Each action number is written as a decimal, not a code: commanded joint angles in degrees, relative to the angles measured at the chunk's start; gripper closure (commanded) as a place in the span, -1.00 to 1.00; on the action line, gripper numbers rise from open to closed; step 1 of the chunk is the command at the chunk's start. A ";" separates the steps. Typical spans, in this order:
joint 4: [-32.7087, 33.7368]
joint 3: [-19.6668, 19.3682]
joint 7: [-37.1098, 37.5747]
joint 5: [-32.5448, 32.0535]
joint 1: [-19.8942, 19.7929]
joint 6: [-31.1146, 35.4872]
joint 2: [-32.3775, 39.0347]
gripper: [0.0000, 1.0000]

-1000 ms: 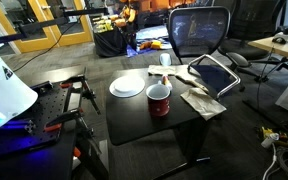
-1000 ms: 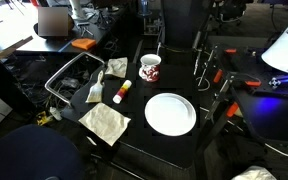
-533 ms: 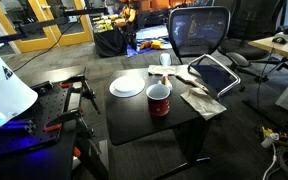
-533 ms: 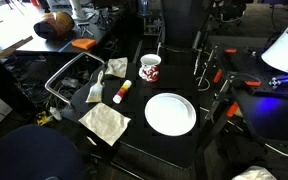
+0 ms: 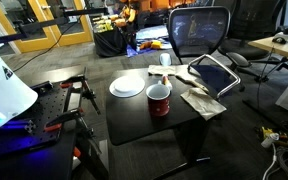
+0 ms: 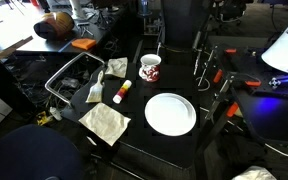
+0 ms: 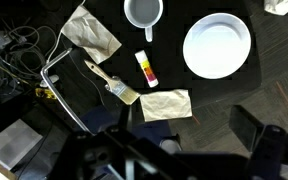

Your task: Pick the bottle on the table and put it in the mug

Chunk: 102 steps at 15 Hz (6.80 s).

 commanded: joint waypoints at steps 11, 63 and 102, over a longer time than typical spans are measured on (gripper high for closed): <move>2.36 3.39 -3.11 1.22 -1.32 0.19 6.18 -1.00; 30.47 9.95 -21.69 -3.40 -8.66 18.47 58.82 -1.00; 36.93 11.80 -14.70 -2.71 -9.89 19.40 63.70 0.83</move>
